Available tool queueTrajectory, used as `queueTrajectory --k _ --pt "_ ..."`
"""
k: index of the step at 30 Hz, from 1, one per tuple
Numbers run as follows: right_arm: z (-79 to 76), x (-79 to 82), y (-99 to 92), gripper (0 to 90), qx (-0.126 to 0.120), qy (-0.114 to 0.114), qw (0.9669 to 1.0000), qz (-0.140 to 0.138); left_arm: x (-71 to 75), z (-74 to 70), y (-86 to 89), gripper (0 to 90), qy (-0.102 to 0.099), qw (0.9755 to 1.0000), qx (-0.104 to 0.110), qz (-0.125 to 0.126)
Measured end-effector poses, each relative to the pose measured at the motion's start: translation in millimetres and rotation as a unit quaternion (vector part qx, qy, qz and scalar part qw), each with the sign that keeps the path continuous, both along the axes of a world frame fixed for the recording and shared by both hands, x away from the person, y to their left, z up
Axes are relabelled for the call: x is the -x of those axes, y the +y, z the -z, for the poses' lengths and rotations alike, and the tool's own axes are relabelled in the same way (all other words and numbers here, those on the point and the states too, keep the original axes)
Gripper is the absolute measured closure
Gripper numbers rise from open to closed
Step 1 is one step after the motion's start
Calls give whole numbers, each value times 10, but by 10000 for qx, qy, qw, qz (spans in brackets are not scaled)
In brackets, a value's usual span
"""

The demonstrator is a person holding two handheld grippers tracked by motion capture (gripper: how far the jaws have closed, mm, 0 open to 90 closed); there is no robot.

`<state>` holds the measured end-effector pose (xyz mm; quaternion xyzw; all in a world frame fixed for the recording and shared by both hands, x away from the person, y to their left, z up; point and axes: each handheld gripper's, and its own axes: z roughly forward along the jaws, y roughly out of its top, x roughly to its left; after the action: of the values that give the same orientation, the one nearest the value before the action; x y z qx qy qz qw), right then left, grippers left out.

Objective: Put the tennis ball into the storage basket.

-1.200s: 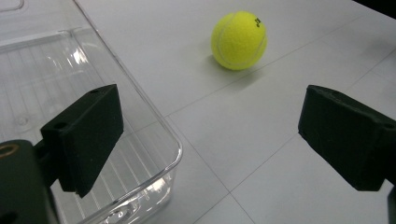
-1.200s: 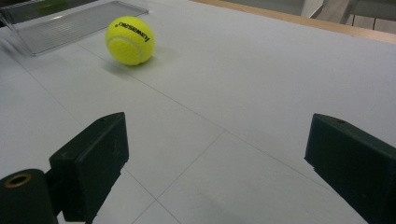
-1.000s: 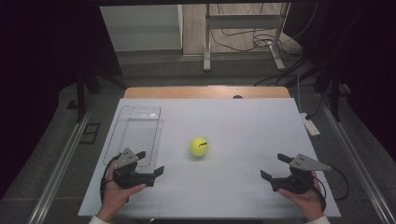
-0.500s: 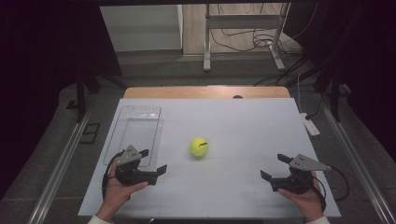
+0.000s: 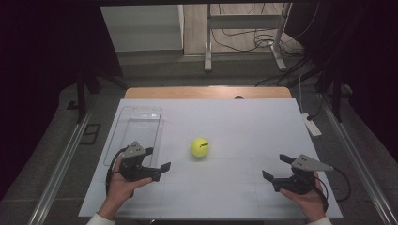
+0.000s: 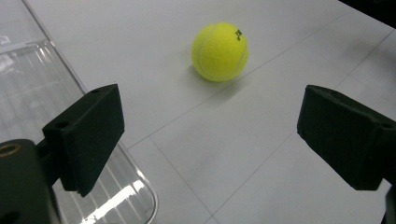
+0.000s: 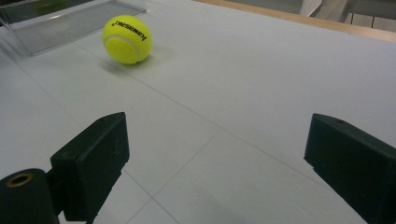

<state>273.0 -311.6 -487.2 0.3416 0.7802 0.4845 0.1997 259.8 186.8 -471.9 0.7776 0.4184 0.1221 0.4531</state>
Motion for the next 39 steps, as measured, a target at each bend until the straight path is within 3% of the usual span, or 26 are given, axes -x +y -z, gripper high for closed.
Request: queueTrajectory --k 13,32,39 --pt "8 -7 18 69 24 10 10000 -44 -154 -63 -219 88 120 9993 -124 330" --pt "22 -7 27 70 71 22 9999 -76 -251 -83 -328 87 191 9983 -150 528" --pt "18 -2 29 69 73 24 10000 -59 -287 -114 -329 85 224 9982 -62 559"
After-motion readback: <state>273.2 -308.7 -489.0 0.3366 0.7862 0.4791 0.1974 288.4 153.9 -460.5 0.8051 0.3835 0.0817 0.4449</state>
